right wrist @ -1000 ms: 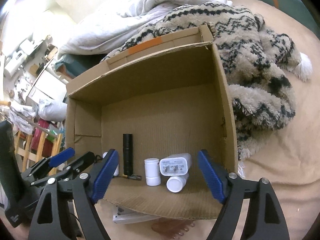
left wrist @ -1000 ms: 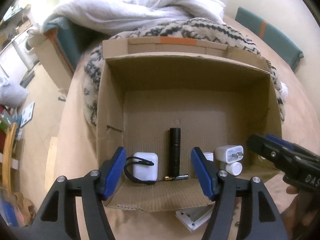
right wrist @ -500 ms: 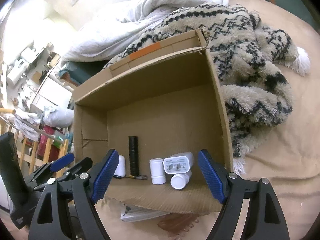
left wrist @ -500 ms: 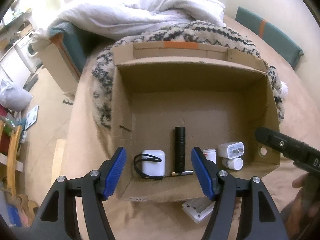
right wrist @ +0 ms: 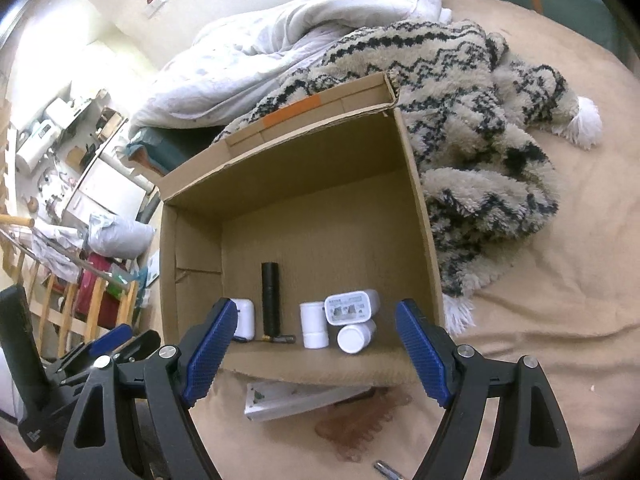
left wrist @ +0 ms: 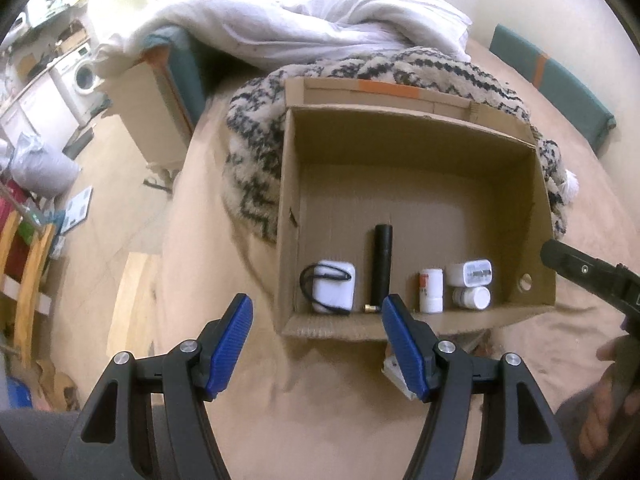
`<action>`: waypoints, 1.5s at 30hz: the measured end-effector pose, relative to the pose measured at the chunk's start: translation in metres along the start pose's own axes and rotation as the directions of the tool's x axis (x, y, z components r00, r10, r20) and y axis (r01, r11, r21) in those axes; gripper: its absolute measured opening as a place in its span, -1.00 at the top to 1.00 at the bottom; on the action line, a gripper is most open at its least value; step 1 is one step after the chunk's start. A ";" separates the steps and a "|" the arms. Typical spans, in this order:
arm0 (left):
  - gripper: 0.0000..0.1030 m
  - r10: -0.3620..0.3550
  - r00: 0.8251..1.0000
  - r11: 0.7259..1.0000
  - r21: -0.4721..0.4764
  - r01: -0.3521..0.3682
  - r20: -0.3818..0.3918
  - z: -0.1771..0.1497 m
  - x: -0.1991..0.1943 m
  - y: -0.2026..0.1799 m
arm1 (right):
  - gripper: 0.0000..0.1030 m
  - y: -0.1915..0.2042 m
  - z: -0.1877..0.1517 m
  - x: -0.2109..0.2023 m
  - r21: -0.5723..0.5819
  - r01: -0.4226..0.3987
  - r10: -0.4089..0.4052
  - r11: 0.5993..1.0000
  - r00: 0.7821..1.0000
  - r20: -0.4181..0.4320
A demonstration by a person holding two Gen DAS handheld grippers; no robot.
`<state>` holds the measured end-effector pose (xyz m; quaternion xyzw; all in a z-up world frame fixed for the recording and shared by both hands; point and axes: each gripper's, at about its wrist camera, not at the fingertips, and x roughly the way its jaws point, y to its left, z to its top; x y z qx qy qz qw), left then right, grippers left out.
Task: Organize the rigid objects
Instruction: 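Withdraw both open grippers from the box toward the items beside it, then grasp the pink gua sha comb with the right gripper and lift it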
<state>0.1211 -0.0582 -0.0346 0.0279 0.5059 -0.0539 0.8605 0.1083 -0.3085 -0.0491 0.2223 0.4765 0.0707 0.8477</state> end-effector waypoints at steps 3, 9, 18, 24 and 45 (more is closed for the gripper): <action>-0.25 -0.002 1.000 1.000 -0.007 0.002 -0.013 -0.011 -0.002 0.004 | -0.68 0.001 -0.006 -0.004 -0.006 0.007 -0.007 1.000 1.000 -0.001; -0.25 0.001 0.999 1.000 -0.026 -0.002 -0.035 -0.031 -0.002 0.013 | -0.68 0.001 -0.027 -0.007 0.005 0.009 -0.009 1.000 0.999 -0.032; -0.25 0.005 0.998 0.997 -0.075 -0.009 -0.060 -0.039 0.001 0.025 | -0.68 0.008 -0.055 -0.005 -0.003 0.025 -0.025 1.000 0.996 -0.081; -0.25 -0.012 0.997 0.996 -0.093 0.005 -0.073 -0.039 0.003 0.025 | -0.68 0.005 -0.065 0.001 0.003 0.056 -0.055 0.998 0.992 -0.116; -0.25 -0.023 0.989 0.984 -0.179 -0.003 -0.144 -0.044 0.012 0.041 | -0.68 -0.029 -0.093 0.045 0.150 0.169 -0.107 0.974 0.931 -0.348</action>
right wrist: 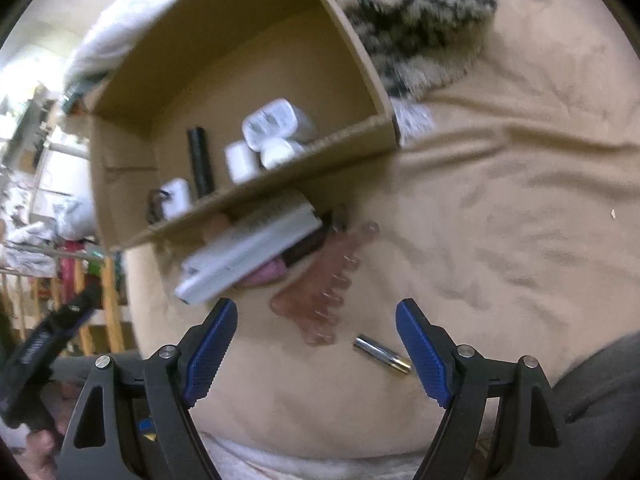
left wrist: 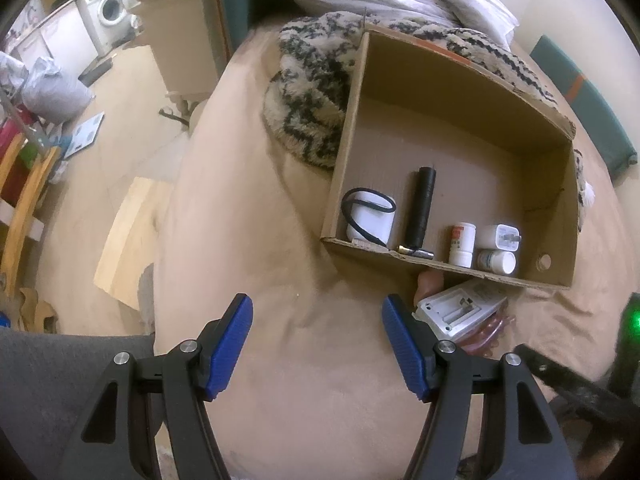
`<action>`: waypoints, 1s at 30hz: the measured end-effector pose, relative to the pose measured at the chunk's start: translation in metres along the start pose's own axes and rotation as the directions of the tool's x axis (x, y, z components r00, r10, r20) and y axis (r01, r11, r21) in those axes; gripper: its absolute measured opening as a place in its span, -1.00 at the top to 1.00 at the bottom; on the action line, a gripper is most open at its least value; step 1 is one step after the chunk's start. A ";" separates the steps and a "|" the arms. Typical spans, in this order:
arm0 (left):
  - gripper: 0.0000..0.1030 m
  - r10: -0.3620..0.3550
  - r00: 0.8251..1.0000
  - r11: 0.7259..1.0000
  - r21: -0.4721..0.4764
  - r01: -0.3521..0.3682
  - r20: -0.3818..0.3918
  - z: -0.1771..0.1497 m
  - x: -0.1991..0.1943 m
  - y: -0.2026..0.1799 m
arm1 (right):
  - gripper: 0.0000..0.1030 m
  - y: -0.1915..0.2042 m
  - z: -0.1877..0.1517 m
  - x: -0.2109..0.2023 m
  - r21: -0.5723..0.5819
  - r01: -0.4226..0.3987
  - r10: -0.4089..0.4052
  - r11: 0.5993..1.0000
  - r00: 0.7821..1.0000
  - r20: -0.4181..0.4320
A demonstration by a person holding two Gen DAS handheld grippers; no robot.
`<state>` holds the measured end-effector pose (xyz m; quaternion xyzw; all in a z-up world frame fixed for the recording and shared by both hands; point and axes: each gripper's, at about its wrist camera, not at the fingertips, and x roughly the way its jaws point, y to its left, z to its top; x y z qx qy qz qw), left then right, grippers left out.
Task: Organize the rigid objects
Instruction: 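Grasp the pink gua sha comb with the right gripper and lift it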
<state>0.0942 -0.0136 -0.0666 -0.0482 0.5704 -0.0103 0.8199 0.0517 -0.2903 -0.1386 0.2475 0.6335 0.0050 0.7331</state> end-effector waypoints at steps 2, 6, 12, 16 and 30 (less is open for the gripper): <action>-0.25 -0.005 1.000 1.000 -0.008 0.005 -0.004 0.000 0.000 0.001 | -0.68 -0.001 0.003 0.016 0.009 -0.002 0.003 1.000 0.998 -0.062; -0.25 -0.026 1.000 0.999 -0.021 0.026 -0.009 0.000 -0.001 0.001 | -0.65 0.003 0.010 0.037 0.007 0.054 -0.054 0.998 0.995 -0.085; -0.25 -0.029 1.000 1.000 -0.007 0.029 -0.007 -0.001 -0.002 -0.003 | -0.67 0.024 0.015 0.058 0.007 0.077 -0.076 0.997 0.996 -0.037; -0.25 -0.045 0.999 0.999 -0.018 0.045 -0.019 -0.001 -0.001 -0.003 | -0.70 0.046 0.000 0.063 -0.113 0.149 -0.149 0.982 0.989 0.011; -0.25 -0.040 0.999 0.999 -0.012 0.039 -0.021 -0.004 0.001 -0.006 | -0.49 0.056 -0.013 0.059 -0.218 0.213 -0.212 0.952 0.977 0.030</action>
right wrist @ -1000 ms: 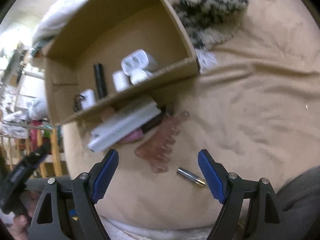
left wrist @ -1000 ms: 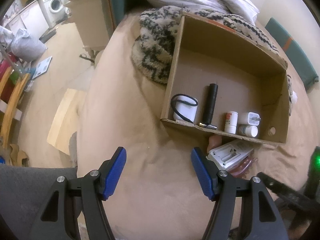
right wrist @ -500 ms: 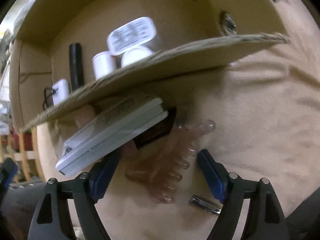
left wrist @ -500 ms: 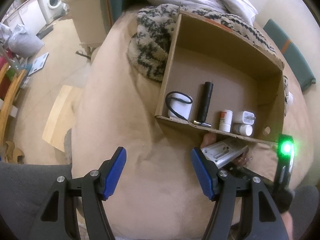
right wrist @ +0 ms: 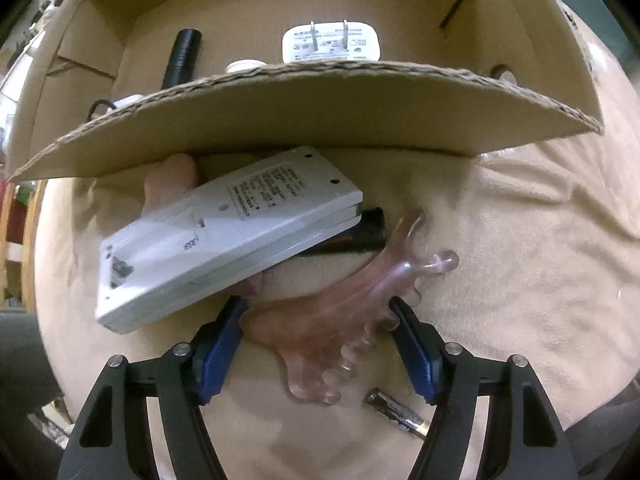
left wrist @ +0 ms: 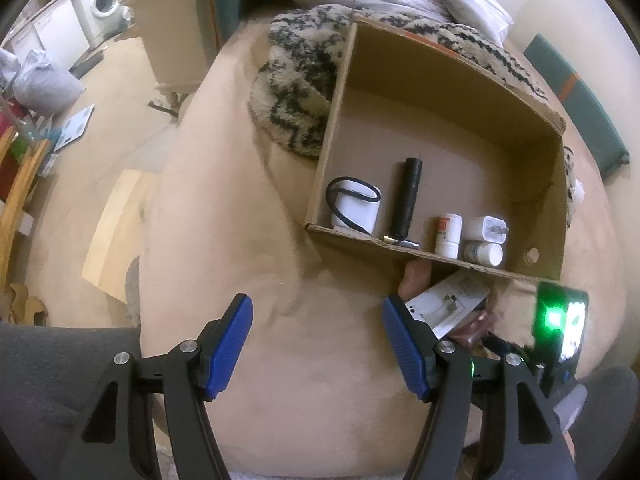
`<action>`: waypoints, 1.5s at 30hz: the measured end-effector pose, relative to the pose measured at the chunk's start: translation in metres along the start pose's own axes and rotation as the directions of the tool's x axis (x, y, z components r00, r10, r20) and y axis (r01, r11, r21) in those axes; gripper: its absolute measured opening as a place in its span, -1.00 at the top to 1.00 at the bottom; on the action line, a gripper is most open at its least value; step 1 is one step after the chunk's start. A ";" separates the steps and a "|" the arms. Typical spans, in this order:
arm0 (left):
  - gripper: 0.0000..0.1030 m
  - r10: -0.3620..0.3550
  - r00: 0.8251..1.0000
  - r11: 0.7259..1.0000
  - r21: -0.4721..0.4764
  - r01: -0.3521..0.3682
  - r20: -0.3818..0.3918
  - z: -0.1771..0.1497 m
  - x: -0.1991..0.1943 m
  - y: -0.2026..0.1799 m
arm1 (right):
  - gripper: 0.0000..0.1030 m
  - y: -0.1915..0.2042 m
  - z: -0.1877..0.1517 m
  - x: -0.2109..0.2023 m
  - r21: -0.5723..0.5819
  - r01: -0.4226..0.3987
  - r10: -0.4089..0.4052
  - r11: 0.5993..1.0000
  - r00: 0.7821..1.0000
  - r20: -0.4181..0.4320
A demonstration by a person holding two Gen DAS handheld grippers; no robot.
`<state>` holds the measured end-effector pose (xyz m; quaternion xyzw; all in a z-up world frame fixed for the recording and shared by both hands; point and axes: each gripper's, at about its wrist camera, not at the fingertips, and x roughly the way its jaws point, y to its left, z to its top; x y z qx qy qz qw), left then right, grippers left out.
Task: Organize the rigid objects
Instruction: 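Grasp the pink gua sha comb with the right gripper and lift it, then grasp the white boxed device with the left gripper while the right gripper holds the comb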
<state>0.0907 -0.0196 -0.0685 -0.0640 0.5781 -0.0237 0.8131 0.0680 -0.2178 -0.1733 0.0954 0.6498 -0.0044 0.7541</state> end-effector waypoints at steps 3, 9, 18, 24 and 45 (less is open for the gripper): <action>-0.25 -0.008 1.000 1.000 -0.016 0.008 -0.004 0.000 0.001 0.002 | -0.48 -0.018 -0.001 -0.016 0.046 -0.066 0.065 0.997 0.998 0.014; -0.25 0.006 1.000 1.000 0.009 -0.006 -0.012 -0.001 0.004 -0.003 | -0.48 -0.033 -0.009 -0.038 0.127 -0.197 0.192 0.972 0.980 0.053; -0.25 0.022 1.000 1.000 0.006 -0.022 -0.013 -0.002 0.008 -0.002 | -0.48 -0.075 -0.013 -0.079 0.212 -0.457 0.416 0.864 0.884 0.212; -0.25 0.032 0.999 0.999 -0.002 -0.032 -0.019 -0.002 0.012 0.000 | -0.49 -0.081 -0.025 -0.114 0.139 -0.541 0.488 0.830 0.824 0.288; 0.10 -0.315 0.895 0.937 -0.253 0.241 -0.315 -0.001 0.107 -0.050 | -0.49 -0.081 0.031 -0.143 0.006 -0.577 0.537 0.816 0.763 0.360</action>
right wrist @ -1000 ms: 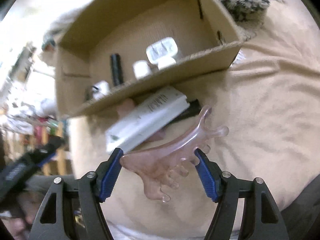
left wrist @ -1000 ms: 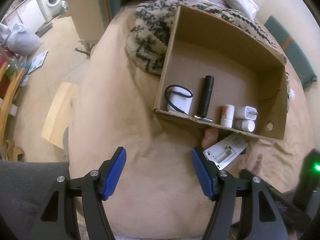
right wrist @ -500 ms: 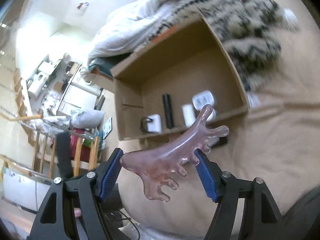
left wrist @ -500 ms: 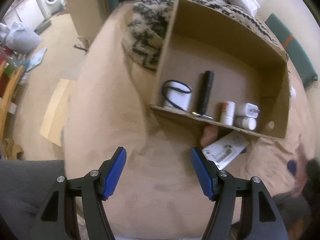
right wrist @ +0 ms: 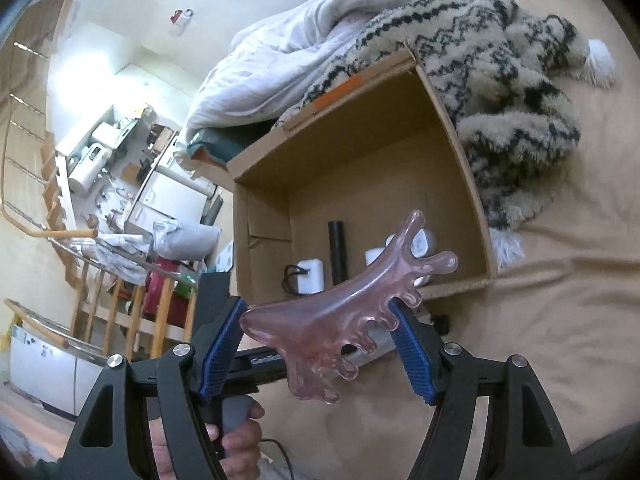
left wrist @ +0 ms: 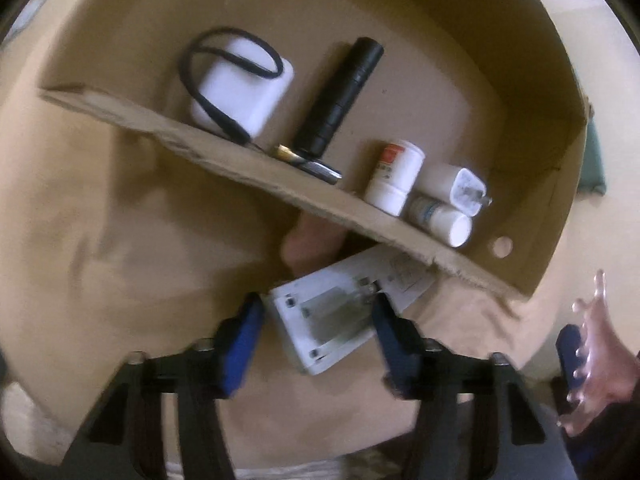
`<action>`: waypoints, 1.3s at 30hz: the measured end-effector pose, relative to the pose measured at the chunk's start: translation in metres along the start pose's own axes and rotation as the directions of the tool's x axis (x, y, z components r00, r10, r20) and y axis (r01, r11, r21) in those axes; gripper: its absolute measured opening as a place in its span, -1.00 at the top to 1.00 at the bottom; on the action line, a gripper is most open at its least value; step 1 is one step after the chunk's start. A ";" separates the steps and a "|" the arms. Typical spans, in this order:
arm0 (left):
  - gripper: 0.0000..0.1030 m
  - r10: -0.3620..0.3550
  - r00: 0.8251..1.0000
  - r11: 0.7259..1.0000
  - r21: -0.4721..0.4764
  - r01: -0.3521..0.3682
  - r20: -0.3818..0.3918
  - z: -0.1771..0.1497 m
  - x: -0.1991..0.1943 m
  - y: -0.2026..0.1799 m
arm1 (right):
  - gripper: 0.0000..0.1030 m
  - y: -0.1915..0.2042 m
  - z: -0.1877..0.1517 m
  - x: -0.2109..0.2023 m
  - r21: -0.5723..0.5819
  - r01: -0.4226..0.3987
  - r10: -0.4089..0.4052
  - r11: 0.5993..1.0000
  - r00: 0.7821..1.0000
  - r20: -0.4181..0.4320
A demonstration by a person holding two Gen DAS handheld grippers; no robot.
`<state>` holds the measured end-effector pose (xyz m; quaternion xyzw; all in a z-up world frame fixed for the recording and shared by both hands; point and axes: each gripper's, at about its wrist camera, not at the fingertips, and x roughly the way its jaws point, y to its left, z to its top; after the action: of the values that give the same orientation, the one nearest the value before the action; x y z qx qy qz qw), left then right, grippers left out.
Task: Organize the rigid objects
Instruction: 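Grasp the white boxed device with the left gripper while the right gripper holds the comb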
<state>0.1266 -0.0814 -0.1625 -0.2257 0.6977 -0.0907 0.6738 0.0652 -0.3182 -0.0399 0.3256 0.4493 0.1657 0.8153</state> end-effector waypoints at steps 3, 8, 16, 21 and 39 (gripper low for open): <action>0.54 -0.027 1.000 0.999 -0.023 0.027 -0.012 0.001 0.002 -0.001 | -0.49 -0.004 -0.001 0.001 0.022 -0.014 0.014 1.000 1.000 -0.002; 0.70 -0.088 0.995 0.996 0.007 0.088 0.039 -0.005 -0.013 -0.010 | -0.49 -0.003 -0.004 0.003 0.020 -0.015 0.015 1.000 1.000 -0.013; 0.70 -0.117 0.993 0.991 0.064 0.117 -0.003 -0.007 0.011 -0.058 | -0.49 -0.008 -0.002 -0.009 0.050 -0.005 0.003 0.999 0.999 0.040; 0.54 -0.101 0.994 0.991 0.089 0.104 -0.033 -0.008 0.033 -0.085 | -0.49 -0.018 0.000 -0.022 0.091 -0.007 -0.001 0.996 0.996 0.089; 0.63 -0.007 1.000 0.988 0.154 0.008 -0.003 -0.021 0.030 -0.103 | -0.49 -0.021 0.004 -0.020 0.092 0.019 -0.028 0.996 0.994 0.102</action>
<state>0.1262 -0.1887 -0.1436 -0.1755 0.6886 -0.1472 0.6880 0.0579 -0.3463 -0.0400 0.3652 0.4175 0.1185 0.8236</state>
